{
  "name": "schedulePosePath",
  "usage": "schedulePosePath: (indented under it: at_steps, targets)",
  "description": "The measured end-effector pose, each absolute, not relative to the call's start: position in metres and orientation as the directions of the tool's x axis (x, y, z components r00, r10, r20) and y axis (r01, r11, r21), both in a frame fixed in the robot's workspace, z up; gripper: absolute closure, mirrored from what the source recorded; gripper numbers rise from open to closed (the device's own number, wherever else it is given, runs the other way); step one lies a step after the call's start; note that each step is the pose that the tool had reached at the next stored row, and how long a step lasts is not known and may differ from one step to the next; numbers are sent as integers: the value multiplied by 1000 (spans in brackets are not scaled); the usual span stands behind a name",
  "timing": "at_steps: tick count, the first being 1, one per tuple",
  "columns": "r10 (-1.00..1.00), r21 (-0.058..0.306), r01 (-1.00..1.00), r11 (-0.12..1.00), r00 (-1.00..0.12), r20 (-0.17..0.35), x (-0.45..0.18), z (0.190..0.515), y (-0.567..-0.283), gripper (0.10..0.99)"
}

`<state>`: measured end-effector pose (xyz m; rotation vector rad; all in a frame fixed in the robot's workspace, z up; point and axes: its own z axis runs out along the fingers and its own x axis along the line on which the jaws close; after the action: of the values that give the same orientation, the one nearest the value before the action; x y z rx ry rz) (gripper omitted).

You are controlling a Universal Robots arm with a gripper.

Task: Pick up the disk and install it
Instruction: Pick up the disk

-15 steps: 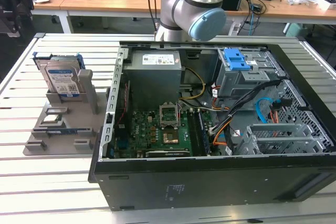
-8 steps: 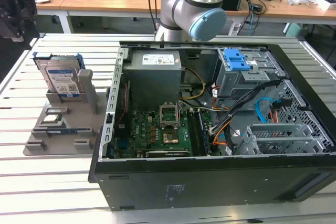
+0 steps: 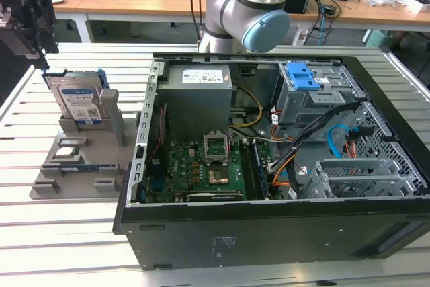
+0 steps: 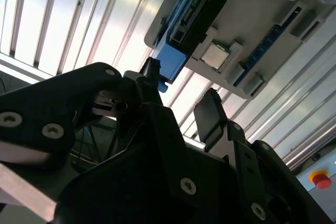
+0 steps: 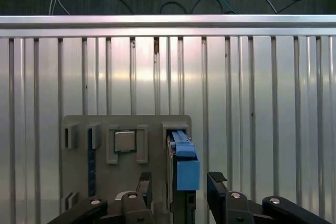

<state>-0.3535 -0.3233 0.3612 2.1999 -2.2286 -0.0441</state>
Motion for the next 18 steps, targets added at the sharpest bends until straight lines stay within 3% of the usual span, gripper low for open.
schedulePosePath:
  at_steps: [18]
  targets:
    - [-1000, 27, -1000, 13, -13, -4, -342, 341, -319, 545]
